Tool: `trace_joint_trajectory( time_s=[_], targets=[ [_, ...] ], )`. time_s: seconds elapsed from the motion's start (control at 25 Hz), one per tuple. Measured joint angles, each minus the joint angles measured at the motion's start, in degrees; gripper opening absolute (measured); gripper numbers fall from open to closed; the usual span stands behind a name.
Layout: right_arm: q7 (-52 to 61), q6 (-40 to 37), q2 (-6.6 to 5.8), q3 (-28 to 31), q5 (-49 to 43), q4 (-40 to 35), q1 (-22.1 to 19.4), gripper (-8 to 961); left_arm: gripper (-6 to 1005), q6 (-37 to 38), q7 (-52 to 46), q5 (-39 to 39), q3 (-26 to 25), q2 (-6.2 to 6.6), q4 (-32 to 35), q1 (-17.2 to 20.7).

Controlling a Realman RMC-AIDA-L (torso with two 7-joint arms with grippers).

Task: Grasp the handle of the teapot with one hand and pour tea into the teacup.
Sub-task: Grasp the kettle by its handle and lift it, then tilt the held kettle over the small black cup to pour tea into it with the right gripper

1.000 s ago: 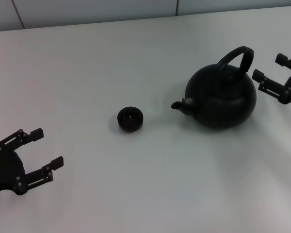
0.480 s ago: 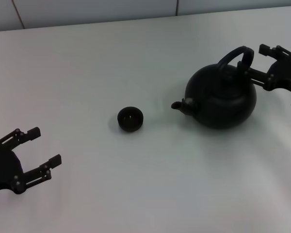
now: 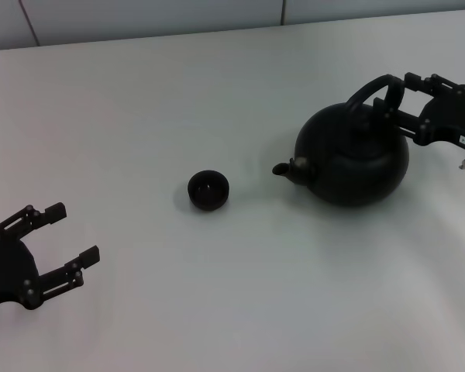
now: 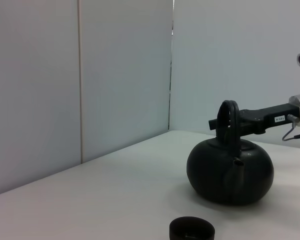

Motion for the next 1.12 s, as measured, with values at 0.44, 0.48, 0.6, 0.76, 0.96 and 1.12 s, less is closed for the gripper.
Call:
trace_joint_trajectory(
  time_s=[0.44, 0.48, 0.6, 0.76, 0.96, 1.12],
  targets=[
    [-0.35, -0.61, 0.2, -0.06, -0.01, -0.01, 0.05, 333, 814, 0.17, -0.02, -0.06, 0.02, -0.06, 0.0, 0.26],
    [-0.36, -1.02, 0.2, -0.06, 0.04, -0.01, 0.09, 313, 814, 0.22, -0.04, -0.1, -0.06, -0.07, 0.0, 0.28],
    [-0.38, -1.24, 0.2, -0.02, 0.21, -0.01, 0.16, 254, 815, 0.26, -0.04, -0.15, -0.26, -0.08, 0.0, 0.3],
    [-0.45, -1.26, 0.2, 0.18, 0.32, 0.0, 0.3, 176, 815, 0.29, -0.03, -0.18, -0.39, -0.09, 0.0, 0.38],
    [-0.05, -1.3, 0.2, -0.02, 3.02, 0.39, 0.62, 102, 815, 0.33, -0.02, -0.18, -0.42, -0.09, -0.06, 0.56],
    [0.91, -0.6, 0.55, -0.07, 3.32, 0.65, 2.72, 80, 815, 0.36, 0.0, -0.18, -0.43, -0.07, -0.67, 0.59]
  ],
)
